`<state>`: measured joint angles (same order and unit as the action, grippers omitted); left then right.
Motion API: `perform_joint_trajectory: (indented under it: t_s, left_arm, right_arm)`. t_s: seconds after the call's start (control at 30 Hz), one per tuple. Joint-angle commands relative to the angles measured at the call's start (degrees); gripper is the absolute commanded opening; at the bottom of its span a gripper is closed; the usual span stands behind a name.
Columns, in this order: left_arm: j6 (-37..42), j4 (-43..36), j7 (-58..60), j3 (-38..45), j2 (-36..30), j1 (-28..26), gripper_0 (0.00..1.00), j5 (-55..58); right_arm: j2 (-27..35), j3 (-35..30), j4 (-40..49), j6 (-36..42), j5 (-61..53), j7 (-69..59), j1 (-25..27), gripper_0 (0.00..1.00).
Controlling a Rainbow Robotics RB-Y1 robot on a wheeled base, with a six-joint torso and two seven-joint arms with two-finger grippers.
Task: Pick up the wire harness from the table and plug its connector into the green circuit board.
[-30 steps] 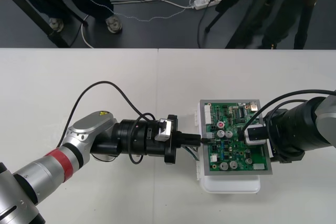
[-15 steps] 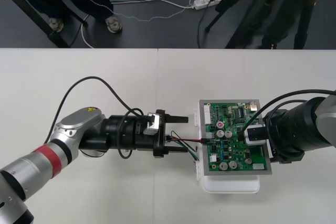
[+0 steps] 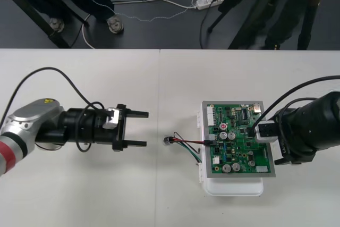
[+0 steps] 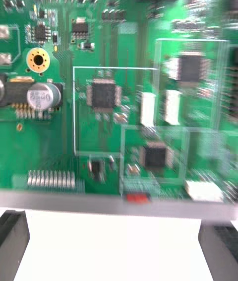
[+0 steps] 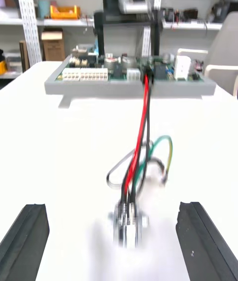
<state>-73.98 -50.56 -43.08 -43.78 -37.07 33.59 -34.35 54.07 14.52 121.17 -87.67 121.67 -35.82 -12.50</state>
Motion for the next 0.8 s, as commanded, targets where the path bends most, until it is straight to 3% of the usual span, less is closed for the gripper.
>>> perform_joint_trajectory:
  t_s: [0.03,0.37,0.53,0.8]
  left_arm:
    - [-4.50,-5.08,0.37,2.20,-8.63,2.27,0.76,0.68]
    - [-4.50,-13.96,3.62,5.98,-21.55,2.27,0.75,0.77]
    - [-4.50,-17.82,6.43,8.36,-25.94,2.27,0.75,0.77]
    - [-3.45,-26.88,17.15,12.05,-33.33,2.27,0.76,3.50]
  right_arm:
    - [5.35,-7.40,0.20,0.48,-6.45,3.13,-0.07,1.00]
    - [8.95,-19.52,0.03,-2.33,-19.19,4.88,-0.07,1.00]
    - [8.95,-21.99,-0.06,-2.33,-26.05,4.45,-0.16,1.00]
    - [8.25,-26.03,-3.84,-0.31,-47.84,3.92,-0.16,1.00]
